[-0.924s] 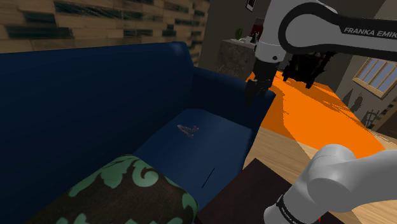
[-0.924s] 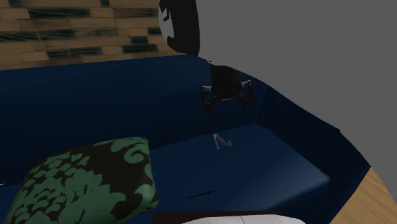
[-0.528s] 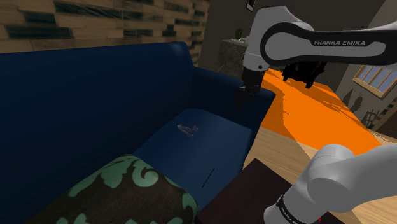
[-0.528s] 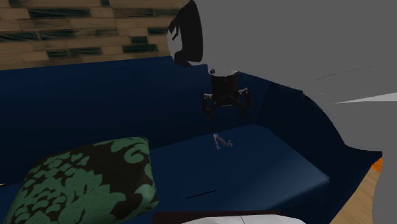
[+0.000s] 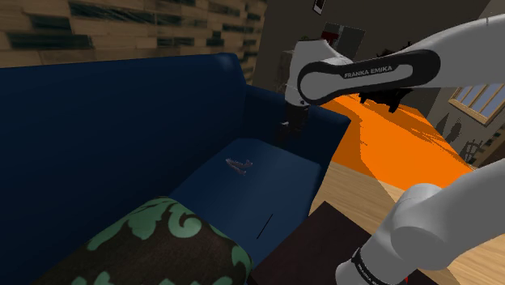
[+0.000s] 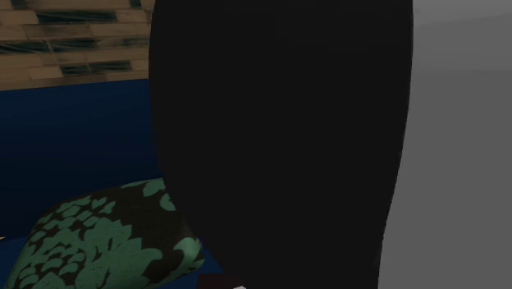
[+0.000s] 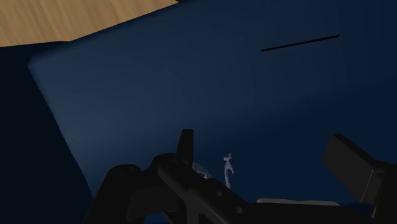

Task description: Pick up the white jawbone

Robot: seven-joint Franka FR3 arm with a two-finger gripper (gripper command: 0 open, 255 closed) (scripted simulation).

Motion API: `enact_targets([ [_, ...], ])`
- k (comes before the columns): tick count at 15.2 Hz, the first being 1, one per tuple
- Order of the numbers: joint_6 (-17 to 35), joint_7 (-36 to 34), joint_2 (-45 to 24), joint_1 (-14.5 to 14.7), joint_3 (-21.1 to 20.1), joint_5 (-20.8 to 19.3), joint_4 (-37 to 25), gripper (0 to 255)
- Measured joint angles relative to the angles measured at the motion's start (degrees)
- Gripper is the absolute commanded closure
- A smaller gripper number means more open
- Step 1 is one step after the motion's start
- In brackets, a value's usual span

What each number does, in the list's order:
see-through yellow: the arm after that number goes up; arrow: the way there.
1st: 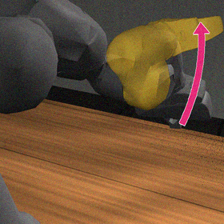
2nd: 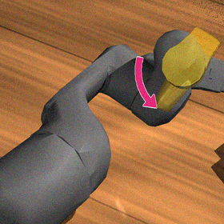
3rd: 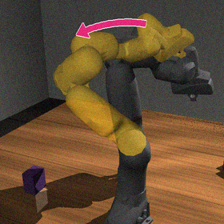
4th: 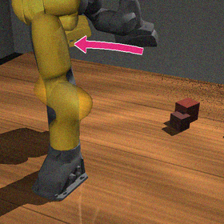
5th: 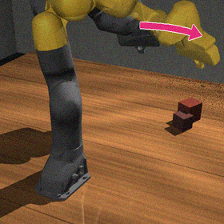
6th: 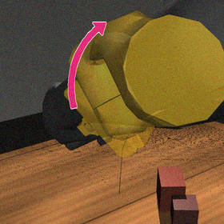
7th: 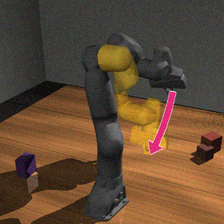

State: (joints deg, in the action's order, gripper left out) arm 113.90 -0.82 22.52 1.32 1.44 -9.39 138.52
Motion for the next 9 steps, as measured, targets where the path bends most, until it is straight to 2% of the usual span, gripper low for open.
enact_targets([
  [9,13.5,2.86,-20.1,-0.25,1.21,-1.05,-7.14,0],
])
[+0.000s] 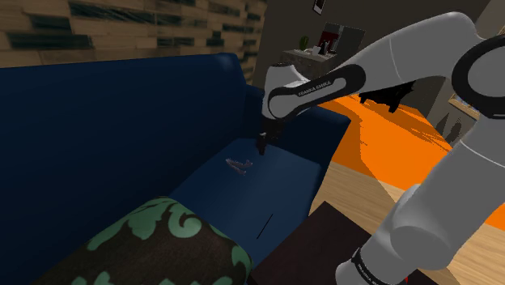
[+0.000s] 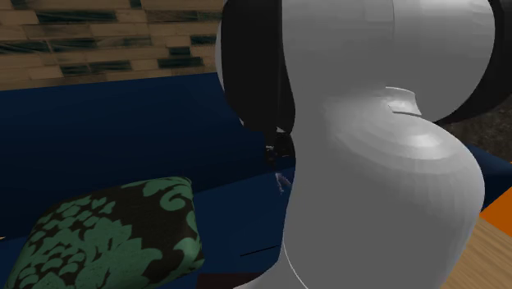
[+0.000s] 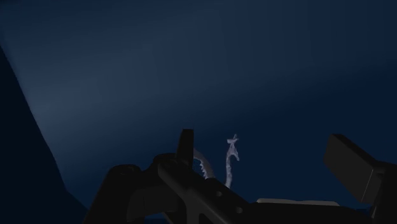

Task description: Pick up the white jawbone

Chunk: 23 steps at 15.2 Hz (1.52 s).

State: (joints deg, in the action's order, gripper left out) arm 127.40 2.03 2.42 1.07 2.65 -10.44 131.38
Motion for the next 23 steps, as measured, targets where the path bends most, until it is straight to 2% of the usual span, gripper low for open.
enact_targets([
  [3,3.33,0.6,-5.93,0.06,-0.05,-0.17,-2.66,0],
  [7,6.74,2.43,-15.64,-0.41,0.13,-0.17,-9.27,0],
  [13,9.39,4.17,-28.17,-0.59,-0.34,-0.19,-19.35,0],
  [17,10.14,5.49,-37.62,-0.83,-0.71,-0.17,-28.19,0],
  [23,12.61,5.34,-42.42,-0.82,-0.61,-0.43,-30.54,0],
])
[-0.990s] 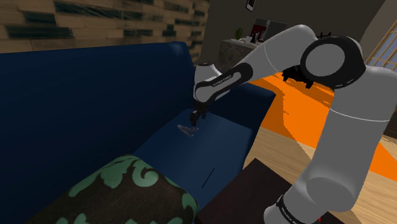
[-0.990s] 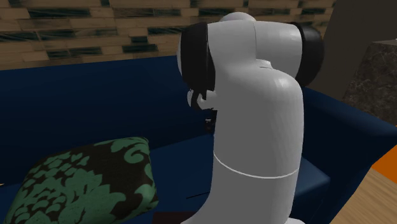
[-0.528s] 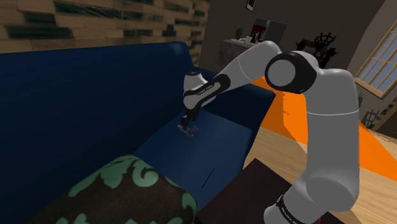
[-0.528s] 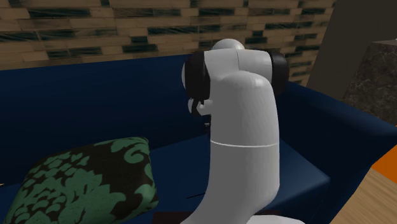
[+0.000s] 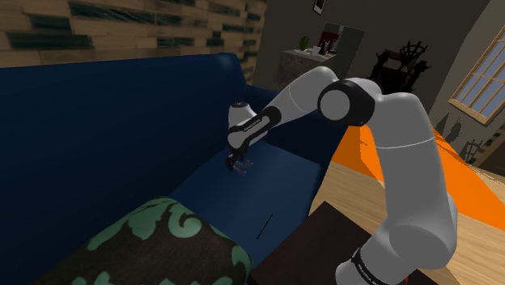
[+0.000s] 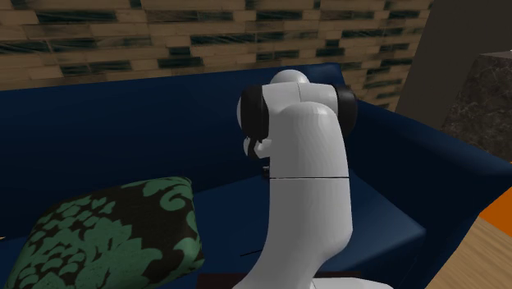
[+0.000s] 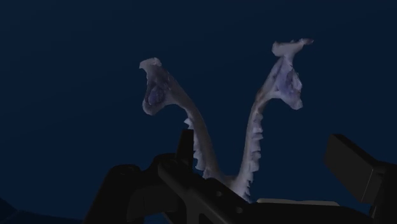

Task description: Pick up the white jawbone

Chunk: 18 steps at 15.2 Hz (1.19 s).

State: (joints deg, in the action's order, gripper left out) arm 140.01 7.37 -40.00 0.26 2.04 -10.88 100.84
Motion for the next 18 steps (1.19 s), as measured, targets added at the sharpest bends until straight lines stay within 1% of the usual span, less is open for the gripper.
enact_targets([
  [2,0.94,-0.18,-0.99,0.03,0.07,-0.09,-0.04,0],
  [3,1.09,-0.2,-1.37,0.02,0.08,-0.1,-0.27,255],
  [13,1.25,-0.24,-1.78,0.02,0.1,-0.11,-0.56,255],
  [18,-0.56,0.14,0.58,-0.04,-0.05,0.07,-0.02,255],
])
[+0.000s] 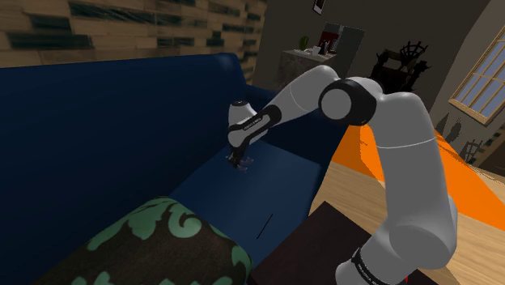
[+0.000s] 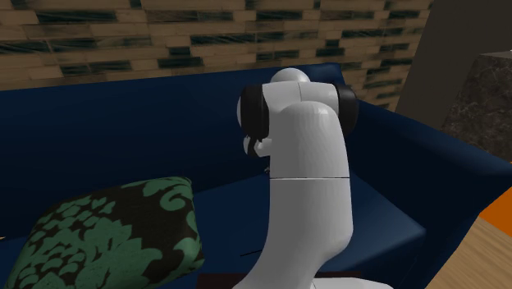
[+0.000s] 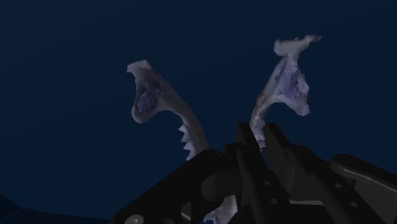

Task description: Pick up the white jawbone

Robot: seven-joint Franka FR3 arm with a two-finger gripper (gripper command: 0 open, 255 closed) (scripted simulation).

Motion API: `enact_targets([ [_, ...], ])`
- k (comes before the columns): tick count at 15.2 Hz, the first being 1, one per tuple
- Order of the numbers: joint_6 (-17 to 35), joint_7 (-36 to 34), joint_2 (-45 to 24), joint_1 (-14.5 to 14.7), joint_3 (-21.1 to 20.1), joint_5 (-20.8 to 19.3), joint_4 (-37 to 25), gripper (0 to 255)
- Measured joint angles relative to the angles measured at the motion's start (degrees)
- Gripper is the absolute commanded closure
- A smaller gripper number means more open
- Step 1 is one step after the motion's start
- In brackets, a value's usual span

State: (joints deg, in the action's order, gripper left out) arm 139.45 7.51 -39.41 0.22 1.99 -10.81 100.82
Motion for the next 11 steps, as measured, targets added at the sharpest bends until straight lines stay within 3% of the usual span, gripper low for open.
enact_targets([
  [11,-5.12,0.97,6.09,-0.11,-0.33,0.5,0.91,255],
])
